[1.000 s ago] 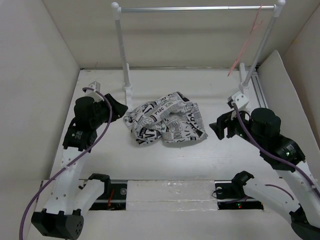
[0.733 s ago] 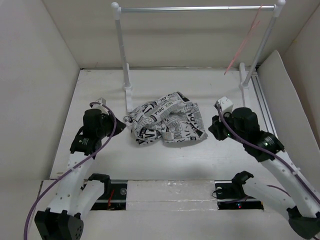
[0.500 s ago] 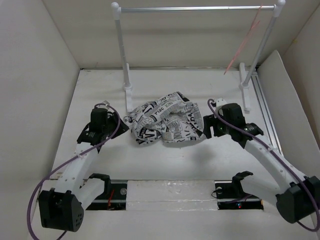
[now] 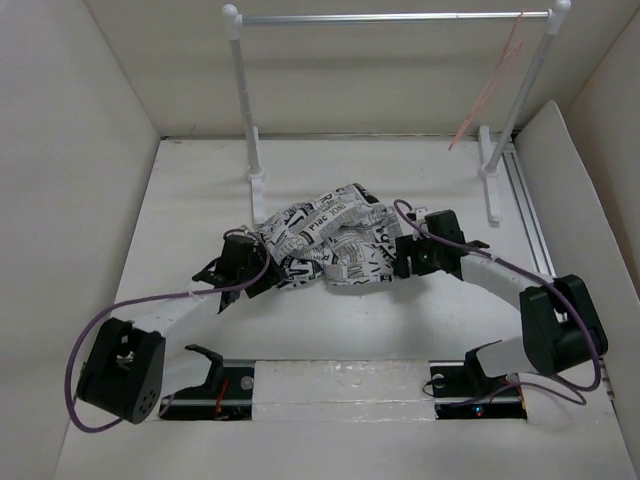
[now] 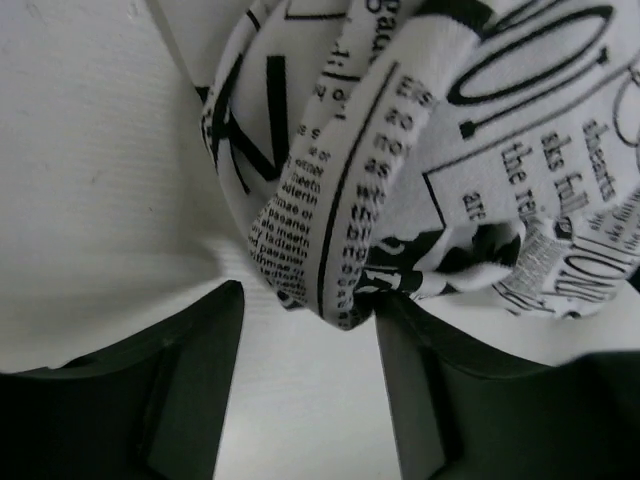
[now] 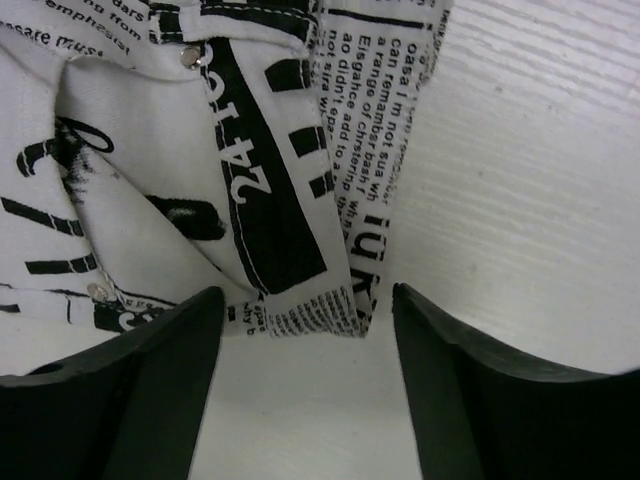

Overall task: Place the trousers on the hanger
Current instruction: Flatten out the trousers at the center of the board.

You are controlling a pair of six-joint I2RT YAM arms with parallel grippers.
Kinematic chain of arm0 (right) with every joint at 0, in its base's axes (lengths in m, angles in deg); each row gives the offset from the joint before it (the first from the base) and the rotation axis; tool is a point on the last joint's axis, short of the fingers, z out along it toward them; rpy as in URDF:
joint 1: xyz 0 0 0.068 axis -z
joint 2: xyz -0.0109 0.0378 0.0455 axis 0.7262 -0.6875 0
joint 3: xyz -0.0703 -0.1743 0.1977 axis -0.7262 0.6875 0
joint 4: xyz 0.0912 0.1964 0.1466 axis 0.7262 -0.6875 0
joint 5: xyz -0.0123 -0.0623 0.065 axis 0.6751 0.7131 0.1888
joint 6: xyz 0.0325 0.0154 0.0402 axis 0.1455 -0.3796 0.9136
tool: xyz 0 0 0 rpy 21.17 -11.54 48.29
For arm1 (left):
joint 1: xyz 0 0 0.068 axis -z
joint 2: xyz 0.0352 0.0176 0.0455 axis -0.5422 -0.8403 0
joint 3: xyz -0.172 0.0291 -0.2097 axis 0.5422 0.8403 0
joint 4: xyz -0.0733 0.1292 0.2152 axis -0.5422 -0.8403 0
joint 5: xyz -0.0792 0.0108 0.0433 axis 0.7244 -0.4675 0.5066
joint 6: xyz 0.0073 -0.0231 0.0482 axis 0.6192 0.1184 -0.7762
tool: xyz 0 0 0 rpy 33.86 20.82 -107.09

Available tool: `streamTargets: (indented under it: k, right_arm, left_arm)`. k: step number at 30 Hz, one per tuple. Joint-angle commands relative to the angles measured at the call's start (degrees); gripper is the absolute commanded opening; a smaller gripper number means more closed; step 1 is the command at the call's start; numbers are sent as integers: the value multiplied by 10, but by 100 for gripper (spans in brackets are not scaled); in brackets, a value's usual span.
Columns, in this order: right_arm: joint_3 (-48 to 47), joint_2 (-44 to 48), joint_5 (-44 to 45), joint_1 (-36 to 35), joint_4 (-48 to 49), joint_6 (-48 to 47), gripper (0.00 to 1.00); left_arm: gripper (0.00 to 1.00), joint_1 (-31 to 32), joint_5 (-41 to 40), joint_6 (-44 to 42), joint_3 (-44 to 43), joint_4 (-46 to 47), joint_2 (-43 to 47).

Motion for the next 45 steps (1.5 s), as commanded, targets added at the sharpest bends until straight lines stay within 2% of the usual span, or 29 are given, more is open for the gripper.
streamTargets:
  k: [1, 2, 3, 6, 7, 9, 11, 12, 14, 15, 16, 18, 19, 22, 24, 25, 26, 27, 28, 30, 31, 32, 35, 37, 40, 42, 44, 45]
  right_arm:
    - [2, -35, -39, 12, 80, 0, 69]
    - [1, -50, -64, 12, 92, -1, 52]
    - [1, -50, -64, 12, 92, -1, 52]
    - [2, -44, -84, 17, 98, 6, 21]
    - [-1, -36, -89, 22, 86, 7, 1]
    - [-22, 4, -88, 32, 60, 6, 0]
    - [-63, 68, -76, 48, 16, -7, 0]
    - [-84, 92, -76, 48, -2, -7, 0]
    - [-127, 132, -52, 48, -64, -15, 0]
    - [-151, 167, -43, 53, -85, -19, 0]
    - [-200, 182, -29, 53, -119, -22, 0]
    - [-252, 219, -19, 58, -147, -24, 0]
    - [-311, 226, -5, 65, -178, -24, 0]
    - [-388, 248, 28, 70, -237, -26, 0]
    - [-419, 263, 39, 70, -270, -27, 0]
    - [-413, 291, 57, 70, -301, -23, 0]
    - [-385, 310, 69, 76, -318, -23, 0]
    - [-364, 330, 88, 76, -332, -23, 0]
    - [-341, 349, 132, 76, -365, -22, 0]
    - [-263, 390, 162, 83, -401, -15, 0]
    - [-245, 395, 176, 88, -435, -2, 0]
    - [-228, 400, 179, 103, -442, 3, 0]
    - [-186, 399, 196, 109, -408, 7, 0]
    - [-169, 366, 215, 109, -367, 7, 0]
    - [-185, 312, 240, 128, -344, 7, 0]
    - [-189, 297, 236, 153, -335, 1, 0]
    - [-192, 297, 229, 175, -333, 1, 0]
    - [-193, 297, 229, 185, -338, 2, 5]
  left_arm:
    - [49, 0, -36, 13, -22, 72, -48]
    - [46, 0, -47, 20, -28, 89, -85]
    - [46, 0, -47, 20, -28, 89, -86]
    - [38, 0, -54, 33, -36, 112, -114]
    - [18, 0, -61, 38, -47, 108, -116]
    - [0, 0, -103, 38, -73, 67, -99]
    - [0, 0, -140, 4, -161, 7, -55]
    - [0, 0, -153, 4, -161, -12, -40]
    - [0, 0, -175, -30, -246, -72, -1]
    - [0, 0, -198, -41, -281, -94, 5]
    - [0, 0, -211, -51, -354, -118, 9]
    - [0, 0, -230, -74, -426, -175, 15]
    - [0, 0, -239, -81, -498, -189, 18]
    - [0, 0, -241, -99, -615, -232, 12]
    - [0, 0, -239, -106, -643, -275, 13]
    - [0, 0, -243, -109, -629, -285, 29]
    - [4, 0, -252, -109, -612, -303, 42]
    - [13, 0, -267, -110, -586, -308, 56]
    - [37, 0, -269, -110, -528, -313, 70]
    - [57, 0, -228, -107, -461, -313, 111]
    - [71, 0, -220, -105, -401, -310, 133]
    - [76, 0, -221, -102, -379, -311, 140]
    - [87, -19, -265, -126, -316, -265, 121]
    - [86, -47, -214, -143, -334, -256, 41]
    - [83, -34, -154, -135, -349, -255, -20]
    - [83, 8, -174, -116, -330, -256, -11]
    - [84, 8, -159, -95, -275, -260, 16]
    - [84, 8, -145, -83, -257, -265, 25]
